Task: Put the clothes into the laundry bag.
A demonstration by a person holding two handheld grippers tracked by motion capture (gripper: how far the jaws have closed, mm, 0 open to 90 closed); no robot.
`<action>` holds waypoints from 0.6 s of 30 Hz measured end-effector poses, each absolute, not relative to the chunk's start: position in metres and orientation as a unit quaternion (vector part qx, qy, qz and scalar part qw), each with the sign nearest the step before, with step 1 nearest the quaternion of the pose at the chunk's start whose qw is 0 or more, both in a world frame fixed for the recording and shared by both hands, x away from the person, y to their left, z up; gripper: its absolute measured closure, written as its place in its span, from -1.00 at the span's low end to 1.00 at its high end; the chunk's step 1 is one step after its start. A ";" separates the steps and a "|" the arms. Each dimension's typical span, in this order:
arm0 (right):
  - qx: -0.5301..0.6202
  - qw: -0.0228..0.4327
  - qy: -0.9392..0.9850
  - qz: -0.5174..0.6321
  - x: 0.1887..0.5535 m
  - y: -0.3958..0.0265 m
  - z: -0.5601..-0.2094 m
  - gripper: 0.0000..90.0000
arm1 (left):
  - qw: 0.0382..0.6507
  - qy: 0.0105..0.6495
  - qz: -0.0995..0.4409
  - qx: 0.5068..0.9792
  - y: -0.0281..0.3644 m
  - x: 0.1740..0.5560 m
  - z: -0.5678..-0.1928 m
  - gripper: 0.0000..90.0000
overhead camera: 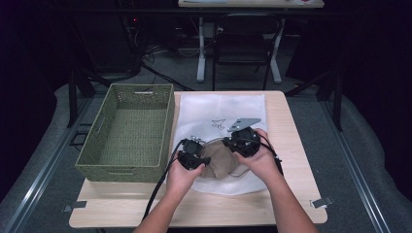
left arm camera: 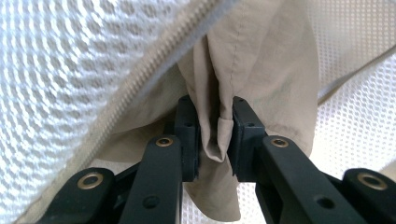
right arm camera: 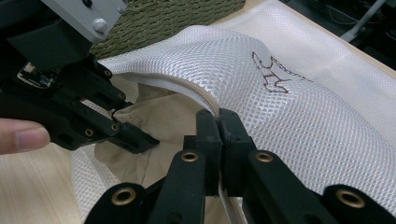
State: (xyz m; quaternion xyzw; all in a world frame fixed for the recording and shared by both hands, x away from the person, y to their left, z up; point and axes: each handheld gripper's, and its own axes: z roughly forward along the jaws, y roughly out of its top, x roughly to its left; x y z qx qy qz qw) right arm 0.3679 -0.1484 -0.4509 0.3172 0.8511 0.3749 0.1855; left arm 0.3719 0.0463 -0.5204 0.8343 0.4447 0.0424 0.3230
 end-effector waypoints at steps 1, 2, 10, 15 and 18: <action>0.317 0.186 0.851 0.375 0.368 -0.148 -0.451 0.96 | 0.325 0.445 0.045 0.833 0.046 0.373 -0.521 0.69; 0.317 0.186 0.851 0.375 0.368 -0.149 -0.451 0.96 | 0.326 0.446 0.044 0.833 0.045 0.373 -0.522 0.69; 0.322 0.183 0.849 0.376 0.370 -0.151 -0.452 0.96 | 0.330 0.437 0.045 0.835 0.048 0.366 -0.516 0.53; 0.323 0.184 0.848 0.377 0.370 -0.152 -0.452 0.96 | 0.340 0.432 0.045 0.834 0.052 0.356 -0.508 0.27; 0.324 0.184 0.848 0.378 0.370 -0.152 -0.451 0.96 | 0.340 0.427 0.047 0.836 0.055 0.348 -0.505 0.16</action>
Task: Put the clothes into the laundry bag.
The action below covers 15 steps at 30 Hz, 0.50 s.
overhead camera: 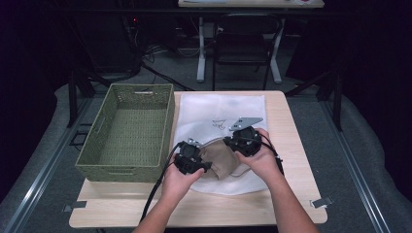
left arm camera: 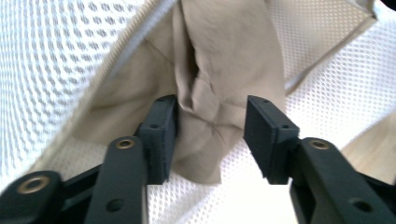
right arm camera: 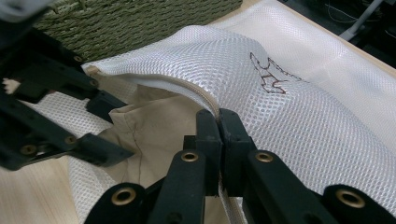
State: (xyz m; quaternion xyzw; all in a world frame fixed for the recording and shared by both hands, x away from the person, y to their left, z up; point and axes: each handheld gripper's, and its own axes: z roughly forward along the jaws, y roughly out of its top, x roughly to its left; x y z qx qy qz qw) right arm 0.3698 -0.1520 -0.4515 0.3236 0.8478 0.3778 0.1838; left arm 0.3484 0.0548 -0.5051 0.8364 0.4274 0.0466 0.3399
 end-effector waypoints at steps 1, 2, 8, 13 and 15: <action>0.323 0.184 0.848 0.378 0.370 -0.152 -0.451 0.96 | 0.341 0.426 0.048 0.837 0.056 0.344 -0.504 0.12; 0.324 0.185 0.848 0.377 0.370 -0.152 -0.451 0.96 | 0.338 0.426 0.047 0.838 0.057 0.342 -0.503 0.09; 0.323 0.186 0.847 0.378 0.370 -0.152 -0.451 0.96 | 0.334 0.428 0.053 0.838 0.063 0.332 -0.508 -0.01; 0.323 0.186 0.848 0.377 0.369 -0.152 -0.451 0.96 | 0.332 0.433 0.047 0.836 0.066 0.330 -0.514 -0.03; 0.323 0.187 0.848 0.377 0.369 -0.152 -0.451 0.96 | 0.329 0.431 0.046 0.839 0.067 0.329 -0.516 -0.04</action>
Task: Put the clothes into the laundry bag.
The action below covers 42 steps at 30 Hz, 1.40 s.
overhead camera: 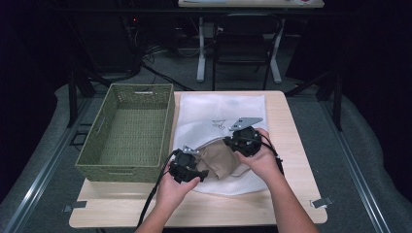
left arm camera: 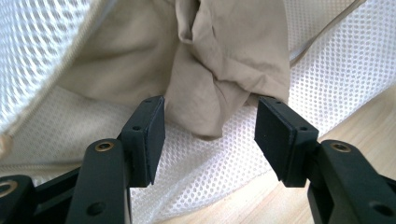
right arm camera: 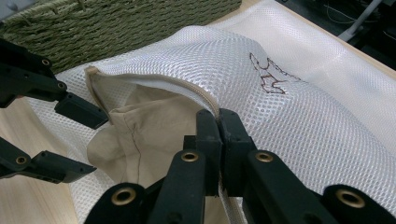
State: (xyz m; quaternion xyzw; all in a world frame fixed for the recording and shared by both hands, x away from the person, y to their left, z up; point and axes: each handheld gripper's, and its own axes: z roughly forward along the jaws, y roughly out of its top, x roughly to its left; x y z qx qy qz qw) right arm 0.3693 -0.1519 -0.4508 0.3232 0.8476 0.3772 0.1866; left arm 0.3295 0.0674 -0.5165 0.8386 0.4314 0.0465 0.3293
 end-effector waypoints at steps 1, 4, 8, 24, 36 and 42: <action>0.324 0.186 0.847 0.378 0.369 -0.152 -0.451 0.96 | 0.329 0.431 0.046 0.839 0.067 0.329 -0.516 -0.06; 0.323 0.186 0.847 0.378 0.369 -0.152 -0.451 0.96 | 0.331 0.434 0.042 0.837 0.067 0.328 -0.519 -0.07; 0.323 0.187 0.847 0.378 0.369 -0.152 -0.450 0.96 | 0.325 0.431 0.040 0.840 0.062 0.328 -0.524 -0.12; 0.321 0.187 0.848 0.377 0.369 -0.151 -0.451 0.96 | 0.318 0.436 0.035 0.841 0.050 0.333 -0.539 -0.15; 0.320 0.187 0.849 0.377 0.369 -0.151 -0.451 0.96 | 0.314 0.444 0.044 0.838 0.045 0.339 -0.545 -0.07; 0.320 0.187 0.849 0.376 0.369 -0.151 -0.451 0.96 | 0.305 0.442 0.051 0.842 0.042 0.341 -0.549 0.24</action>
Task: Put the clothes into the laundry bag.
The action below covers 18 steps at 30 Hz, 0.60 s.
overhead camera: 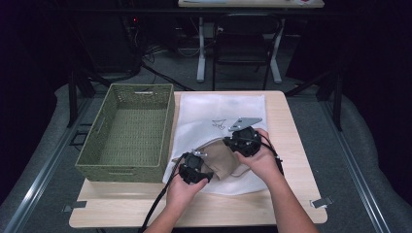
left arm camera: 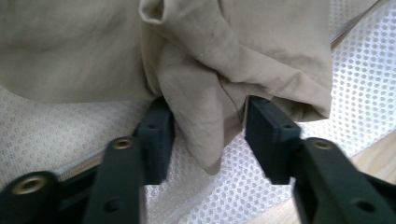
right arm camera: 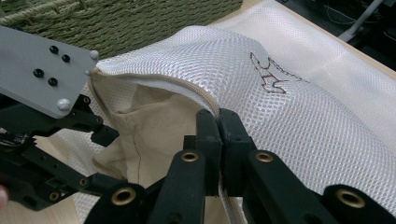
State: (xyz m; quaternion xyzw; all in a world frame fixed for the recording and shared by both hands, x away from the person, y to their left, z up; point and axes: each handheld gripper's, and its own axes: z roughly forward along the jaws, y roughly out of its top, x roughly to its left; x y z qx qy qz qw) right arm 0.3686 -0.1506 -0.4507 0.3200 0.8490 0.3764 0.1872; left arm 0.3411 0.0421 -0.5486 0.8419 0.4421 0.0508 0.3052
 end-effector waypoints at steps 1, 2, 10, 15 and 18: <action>0.320 0.187 0.849 0.377 0.369 -0.151 -0.451 0.96 | 0.302 0.441 0.051 0.843 0.042 0.341 -0.549 0.31; 0.320 0.187 0.849 0.376 0.369 -0.151 -0.451 0.96 | 0.301 0.439 0.051 0.845 0.042 0.342 -0.550 0.38; 0.320 0.187 0.850 0.375 0.368 -0.150 -0.451 0.96 | 0.308 0.440 0.055 0.841 0.040 0.345 -0.550 0.76; 0.320 0.186 0.850 0.375 0.368 -0.150 -0.451 0.96 | 0.307 0.438 0.056 0.843 0.039 0.350 -0.547 0.84; 0.320 0.185 0.850 0.375 0.368 -0.150 -0.451 0.96 | 0.309 0.438 0.056 0.842 0.038 0.354 -0.546 0.85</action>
